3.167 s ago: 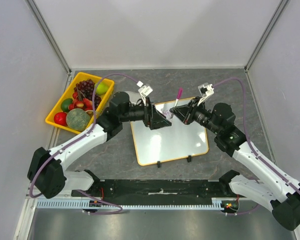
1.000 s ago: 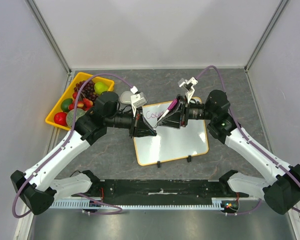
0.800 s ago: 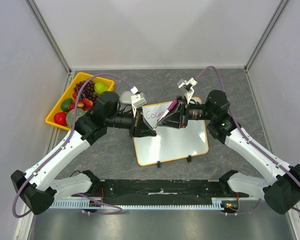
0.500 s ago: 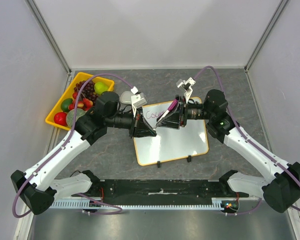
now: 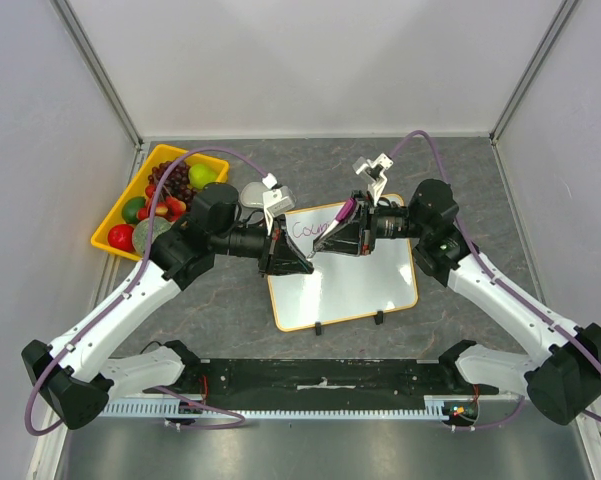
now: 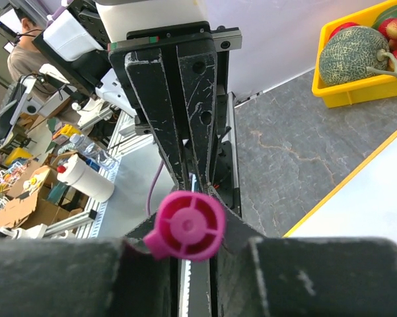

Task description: Write a sentence on the whiteboard

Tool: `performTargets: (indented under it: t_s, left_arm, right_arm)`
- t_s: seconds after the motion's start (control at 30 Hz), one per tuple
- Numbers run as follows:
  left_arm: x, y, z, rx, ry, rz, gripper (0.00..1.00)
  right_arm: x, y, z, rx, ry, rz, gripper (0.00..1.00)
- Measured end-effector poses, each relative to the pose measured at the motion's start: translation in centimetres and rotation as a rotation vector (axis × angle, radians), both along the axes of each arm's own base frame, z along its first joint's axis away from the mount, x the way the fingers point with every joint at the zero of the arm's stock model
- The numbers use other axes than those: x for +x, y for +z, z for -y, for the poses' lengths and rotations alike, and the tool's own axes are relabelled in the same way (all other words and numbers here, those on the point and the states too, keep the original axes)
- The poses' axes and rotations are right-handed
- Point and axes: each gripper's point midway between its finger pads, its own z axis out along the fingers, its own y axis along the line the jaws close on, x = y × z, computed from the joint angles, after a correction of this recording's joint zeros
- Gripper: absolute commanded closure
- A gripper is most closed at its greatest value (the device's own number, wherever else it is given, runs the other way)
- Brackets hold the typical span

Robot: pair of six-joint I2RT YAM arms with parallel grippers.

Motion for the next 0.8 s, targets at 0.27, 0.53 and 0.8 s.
performTargets:
  t_s: [0.27, 0.53, 0.8]
  left_arm:
    - [0.1, -0.3, -0.1, 0.011, 0.009, -0.008, 0.40]
    - [1.2, -0.9, 0.0, 0.011, 0.063, 0.007, 0.16]
    - [5.2, -2.6, 0.3, 0.047, 0.263, -0.040, 0.12]
  right_arm:
    - [0.3, -0.6, -0.1, -0.014, -0.003, 0.035, 1.00]
    - [1.5, -2.6, 0.1, -0.084, -0.074, 0.010, 1.00]
    - [4.6, -5.8, 1.1, -0.211, -0.270, -0.002, 1.00]
